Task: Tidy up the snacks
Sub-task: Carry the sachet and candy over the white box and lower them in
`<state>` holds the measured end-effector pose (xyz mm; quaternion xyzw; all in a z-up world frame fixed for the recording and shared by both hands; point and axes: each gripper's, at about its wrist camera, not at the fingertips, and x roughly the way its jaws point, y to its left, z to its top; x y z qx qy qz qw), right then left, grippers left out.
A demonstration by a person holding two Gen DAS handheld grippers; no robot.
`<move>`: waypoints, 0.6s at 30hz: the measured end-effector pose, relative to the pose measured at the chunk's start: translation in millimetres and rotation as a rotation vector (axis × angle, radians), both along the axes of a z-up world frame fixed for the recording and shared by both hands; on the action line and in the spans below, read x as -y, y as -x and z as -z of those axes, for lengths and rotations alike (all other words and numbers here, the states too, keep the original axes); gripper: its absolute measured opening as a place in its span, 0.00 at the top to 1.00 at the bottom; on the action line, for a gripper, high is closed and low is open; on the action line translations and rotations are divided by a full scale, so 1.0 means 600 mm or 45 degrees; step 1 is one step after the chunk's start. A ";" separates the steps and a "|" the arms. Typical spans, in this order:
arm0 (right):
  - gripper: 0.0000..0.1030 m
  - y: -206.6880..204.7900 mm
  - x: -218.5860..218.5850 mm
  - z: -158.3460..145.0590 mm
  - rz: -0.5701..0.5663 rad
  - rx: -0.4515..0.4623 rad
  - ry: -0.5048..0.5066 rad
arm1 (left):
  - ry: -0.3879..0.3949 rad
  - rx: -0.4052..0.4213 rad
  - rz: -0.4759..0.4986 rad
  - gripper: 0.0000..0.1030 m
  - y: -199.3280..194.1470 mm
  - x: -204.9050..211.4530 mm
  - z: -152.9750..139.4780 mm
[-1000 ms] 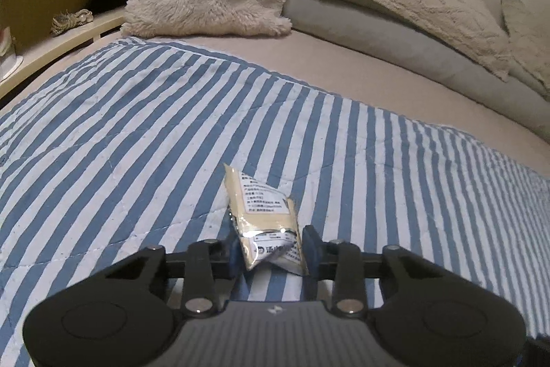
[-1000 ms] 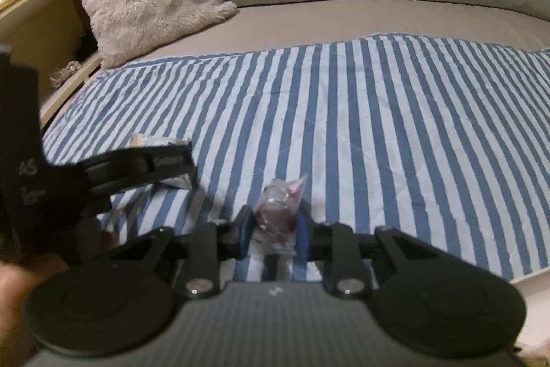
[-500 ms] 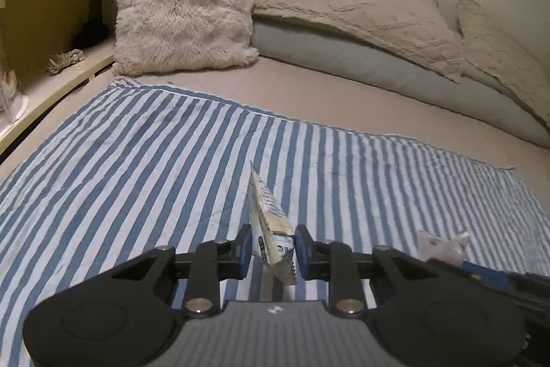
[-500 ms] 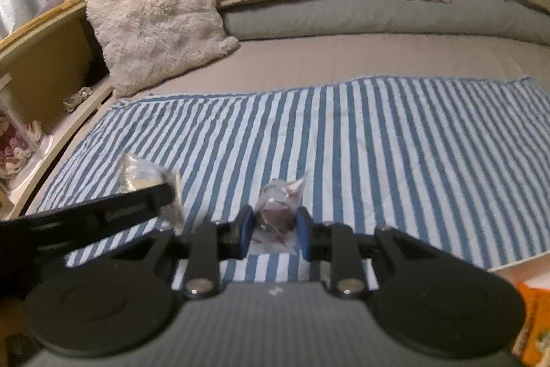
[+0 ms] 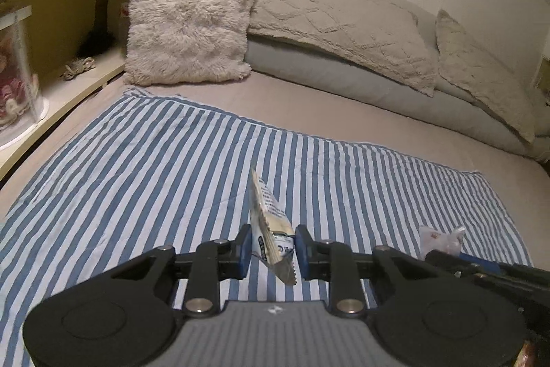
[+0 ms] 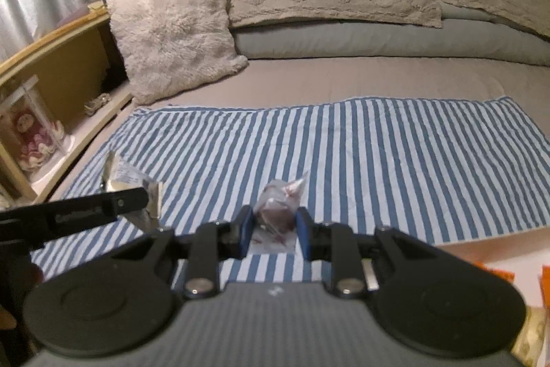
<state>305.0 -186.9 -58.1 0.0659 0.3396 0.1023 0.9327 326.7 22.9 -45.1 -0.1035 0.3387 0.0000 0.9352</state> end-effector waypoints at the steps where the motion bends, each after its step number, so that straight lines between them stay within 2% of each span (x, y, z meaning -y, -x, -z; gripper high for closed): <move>1: 0.69 0.004 0.000 -0.003 -0.001 0.002 -0.005 | 0.000 0.001 0.005 0.72 0.008 -0.001 -0.003; 12: 0.69 0.079 0.013 -0.038 -0.031 0.065 -0.020 | -0.079 0.097 0.124 0.72 0.109 0.034 -0.051; 18: 0.69 0.118 0.035 -0.050 -0.031 0.100 -0.010 | -0.059 0.133 0.174 0.72 0.148 0.057 -0.064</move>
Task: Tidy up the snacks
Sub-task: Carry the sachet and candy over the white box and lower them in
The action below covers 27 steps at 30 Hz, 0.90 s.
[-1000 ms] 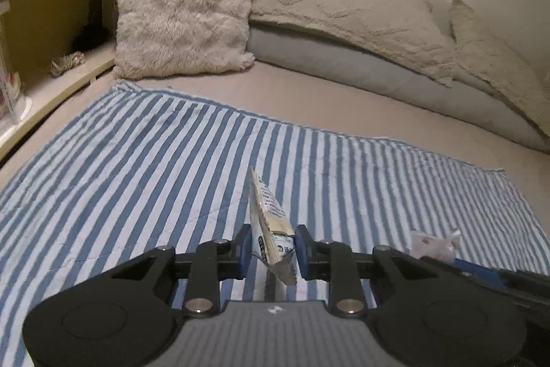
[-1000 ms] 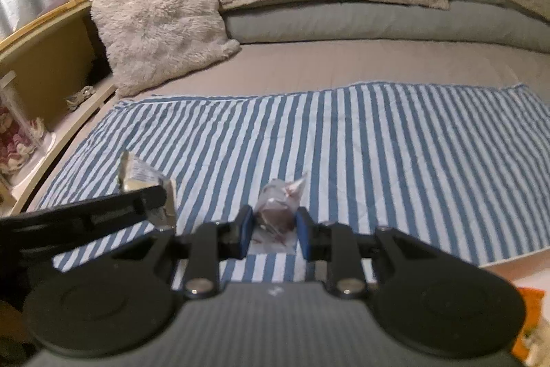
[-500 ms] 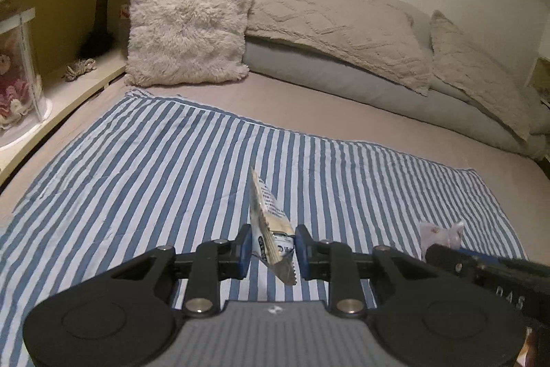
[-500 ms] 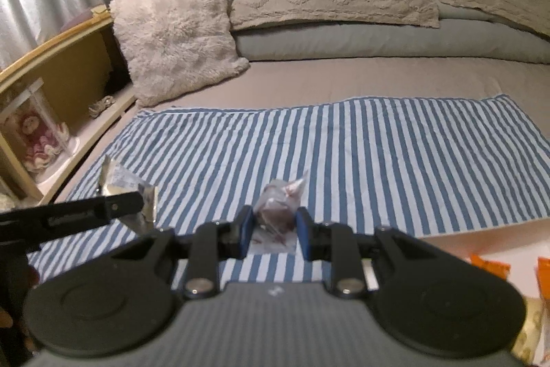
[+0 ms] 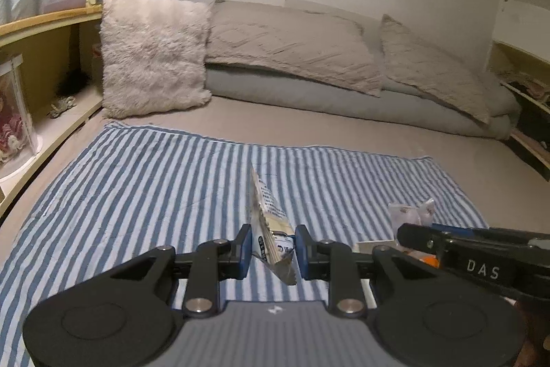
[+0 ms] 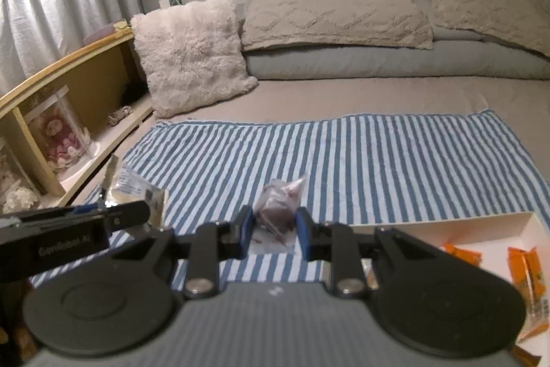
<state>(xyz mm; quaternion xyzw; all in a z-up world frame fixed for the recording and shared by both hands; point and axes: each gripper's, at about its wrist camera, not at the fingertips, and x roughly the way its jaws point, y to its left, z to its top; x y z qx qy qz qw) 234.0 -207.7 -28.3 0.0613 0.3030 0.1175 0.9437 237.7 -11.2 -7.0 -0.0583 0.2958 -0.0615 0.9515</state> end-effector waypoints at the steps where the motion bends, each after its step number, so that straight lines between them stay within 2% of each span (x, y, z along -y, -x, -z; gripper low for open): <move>1: 0.69 0.006 0.004 -0.002 -0.003 0.004 0.002 | 0.002 0.007 0.009 0.72 0.006 0.005 -0.002; 16: 0.69 0.096 0.135 -0.010 0.096 0.051 0.066 | 0.129 0.049 0.229 0.72 0.063 0.101 -0.019; 22: 0.69 0.125 0.195 -0.001 0.165 0.040 0.076 | 0.144 0.008 0.344 0.72 0.073 0.154 -0.008; 27: 0.69 0.145 0.240 0.014 0.217 0.007 0.088 | 0.141 -0.096 0.452 0.72 0.076 0.193 0.016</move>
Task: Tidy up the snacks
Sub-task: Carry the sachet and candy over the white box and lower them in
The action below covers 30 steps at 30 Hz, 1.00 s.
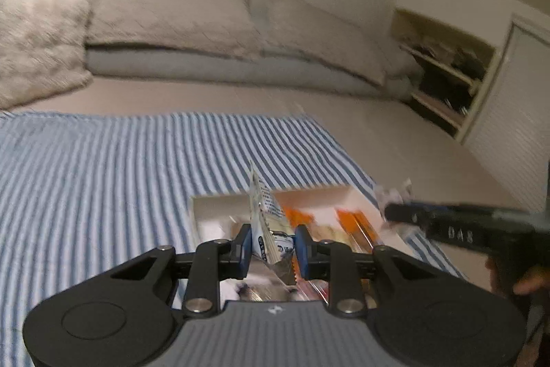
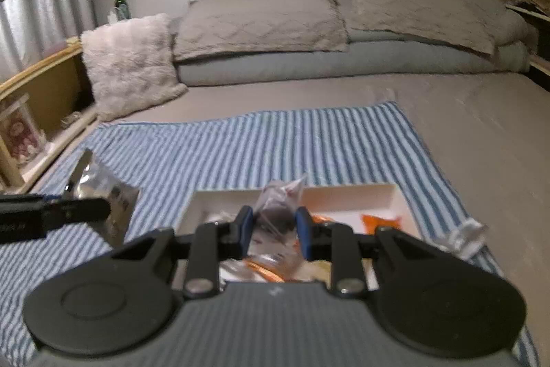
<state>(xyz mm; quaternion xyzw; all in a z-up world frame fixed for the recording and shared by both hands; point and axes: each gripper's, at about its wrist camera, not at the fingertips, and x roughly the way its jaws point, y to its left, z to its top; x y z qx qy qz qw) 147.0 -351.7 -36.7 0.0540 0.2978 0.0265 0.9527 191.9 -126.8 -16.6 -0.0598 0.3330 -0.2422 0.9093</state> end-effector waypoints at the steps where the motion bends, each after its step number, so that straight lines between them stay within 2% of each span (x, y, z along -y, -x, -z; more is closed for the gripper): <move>1: 0.69 0.002 0.007 0.003 0.011 -0.009 0.004 | -0.010 -0.033 0.034 0.72 0.000 0.010 0.007; 6: 0.69 0.015 0.046 0.021 0.075 -0.052 0.011 | -0.029 -0.141 0.144 0.72 -0.004 0.044 0.038; 14: 0.69 0.025 0.082 0.043 0.143 -0.112 0.006 | -0.115 -0.299 0.212 0.72 -0.027 0.092 0.095; 21: 0.68 0.017 0.092 0.053 0.159 -0.157 0.003 | -0.320 -0.307 0.268 0.72 -0.019 0.147 0.144; 26: 0.68 0.012 0.091 0.060 0.154 -0.198 0.013 | -0.351 -0.333 0.301 0.72 -0.021 0.178 0.170; 30: 0.68 0.010 0.101 0.070 0.148 -0.247 0.016 | -0.301 -0.350 0.336 0.72 -0.019 0.199 0.176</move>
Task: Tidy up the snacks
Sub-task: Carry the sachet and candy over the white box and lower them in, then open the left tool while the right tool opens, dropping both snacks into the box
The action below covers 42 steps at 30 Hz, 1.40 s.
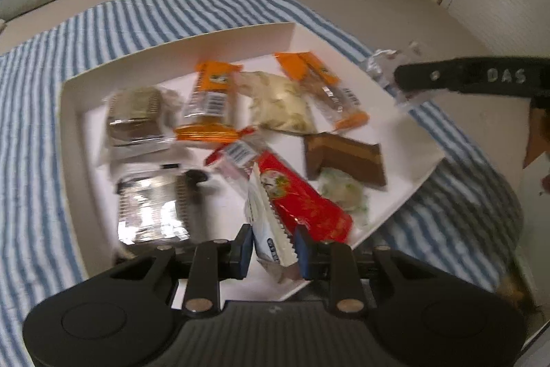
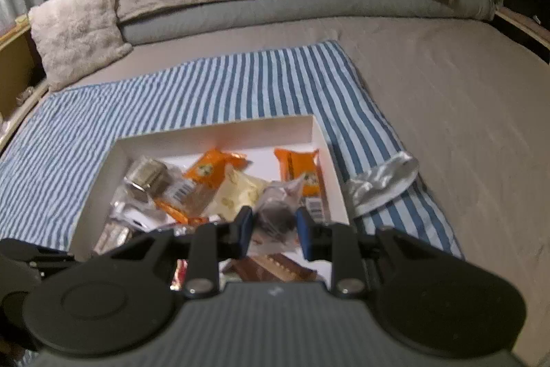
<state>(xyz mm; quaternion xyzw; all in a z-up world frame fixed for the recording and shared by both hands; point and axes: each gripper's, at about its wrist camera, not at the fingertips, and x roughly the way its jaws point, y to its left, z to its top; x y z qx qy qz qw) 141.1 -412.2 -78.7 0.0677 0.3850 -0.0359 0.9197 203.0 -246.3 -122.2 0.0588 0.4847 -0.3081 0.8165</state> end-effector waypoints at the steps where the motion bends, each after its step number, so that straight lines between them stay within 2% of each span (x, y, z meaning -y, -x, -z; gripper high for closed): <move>1: 0.68 0.000 0.002 0.002 0.002 -0.008 0.004 | 0.017 -0.006 0.004 0.72 0.000 0.004 0.000; 4: 0.68 0.002 0.010 0.008 0.008 -0.023 0.005 | 0.044 -0.023 0.004 0.72 -0.002 0.007 -0.001; 10: 0.68 0.005 0.009 0.016 -0.017 -0.056 0.006 | -0.006 -0.031 -0.050 0.71 -0.013 -0.005 0.002; 13: 0.68 0.007 0.002 0.012 -0.039 -0.059 -0.003 | -0.025 -0.042 -0.084 0.68 -0.018 -0.015 0.003; 15: 0.68 0.003 -0.008 0.011 -0.059 -0.058 -0.003 | -0.007 -0.056 -0.088 0.66 -0.019 -0.023 0.001; 18: 0.68 -0.010 -0.026 0.011 -0.090 -0.061 -0.001 | 0.021 -0.055 -0.076 0.53 -0.015 -0.027 -0.007; 20: 0.68 -0.019 -0.038 0.011 -0.110 -0.063 0.006 | -0.001 -0.018 -0.079 0.28 -0.008 -0.026 -0.015; 21: 0.68 -0.024 -0.044 0.011 -0.121 -0.061 0.009 | -0.012 0.012 -0.071 0.26 -0.004 -0.025 -0.020; 26: 0.61 -0.040 -0.063 0.007 -0.124 -0.056 0.025 | -0.011 0.038 -0.050 0.24 0.000 -0.030 -0.030; 33: 0.58 -0.043 -0.068 0.011 -0.122 -0.094 0.045 | -0.025 0.049 -0.060 0.18 -0.001 -0.040 -0.035; 37: 0.58 -0.046 -0.068 0.024 -0.098 -0.147 0.088 | -0.018 0.059 -0.074 0.11 0.000 -0.046 -0.041; 42: 0.62 -0.063 -0.080 0.060 -0.112 -0.248 0.204 | -0.025 0.071 -0.089 0.10 0.002 -0.054 -0.045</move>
